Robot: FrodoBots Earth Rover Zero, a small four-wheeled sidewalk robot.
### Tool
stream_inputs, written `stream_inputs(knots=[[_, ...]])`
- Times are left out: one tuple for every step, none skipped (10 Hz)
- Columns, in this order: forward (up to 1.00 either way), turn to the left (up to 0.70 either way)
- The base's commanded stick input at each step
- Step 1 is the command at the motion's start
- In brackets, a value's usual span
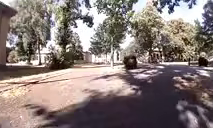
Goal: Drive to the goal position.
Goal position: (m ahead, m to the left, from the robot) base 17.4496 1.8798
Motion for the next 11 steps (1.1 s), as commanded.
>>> stream_inputs(knots=[[0.70,0.00],[0.70,0.00],[0.70,0.00],[0.70,0.00],[0.70,0.00],[0.70,0.00],[0.70,0.04],[0.70,0.35],[0.70,0.35],[0.70,0.35],[0.70,0.35]])
